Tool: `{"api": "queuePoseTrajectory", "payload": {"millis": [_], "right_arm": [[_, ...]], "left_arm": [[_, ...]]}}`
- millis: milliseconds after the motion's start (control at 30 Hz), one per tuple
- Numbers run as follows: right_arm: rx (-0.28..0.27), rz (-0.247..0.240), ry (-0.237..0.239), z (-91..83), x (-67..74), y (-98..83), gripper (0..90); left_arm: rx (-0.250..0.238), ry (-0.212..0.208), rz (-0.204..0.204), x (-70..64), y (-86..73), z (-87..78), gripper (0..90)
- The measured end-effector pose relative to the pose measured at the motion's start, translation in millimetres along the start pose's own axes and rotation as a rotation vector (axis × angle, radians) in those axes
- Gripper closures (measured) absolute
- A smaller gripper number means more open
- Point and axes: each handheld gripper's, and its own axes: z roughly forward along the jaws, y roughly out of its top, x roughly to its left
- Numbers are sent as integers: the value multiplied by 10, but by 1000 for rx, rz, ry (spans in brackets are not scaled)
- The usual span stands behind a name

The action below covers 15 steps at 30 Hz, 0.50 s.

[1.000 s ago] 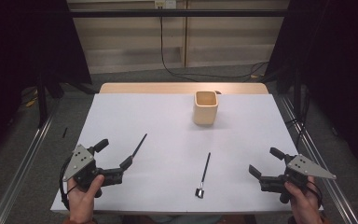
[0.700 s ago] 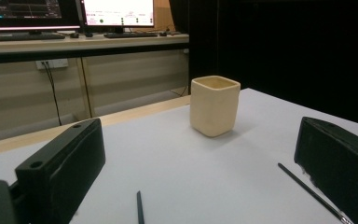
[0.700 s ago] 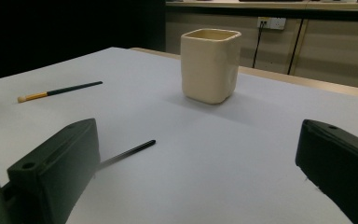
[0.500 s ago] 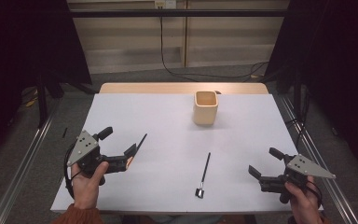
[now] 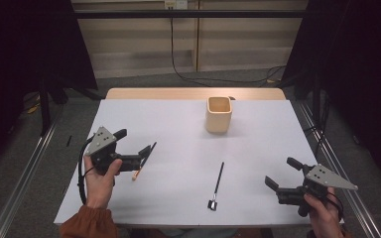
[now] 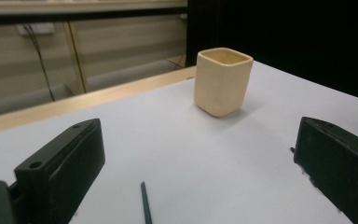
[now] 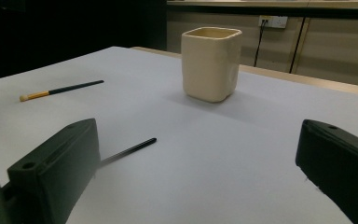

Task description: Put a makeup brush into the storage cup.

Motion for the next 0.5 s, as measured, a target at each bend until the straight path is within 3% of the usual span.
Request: {"api": "queuePoseTrajectory", "payload": {"millis": [167,200,300,367,433,500], "right_arm": [[10,8,1,8,-4,-8,0],[13,7,5,13,0,-8,0],[14,5,7,15,6,-8,0],[17,0,6,16,5,-9,0],[18,6,6,19,8,-9,0],[20,6,6,19,5,-11,0]], "left_arm": [[29,21,15,25,54,41,24],[59,0,12,35,107,63,24],[93,-7,20,20,171,81,28],[131,-14,47,-4,244,95,51],[160,13,76,-21,305,120,49],[187,13,77,-6,335,147,47]]}}
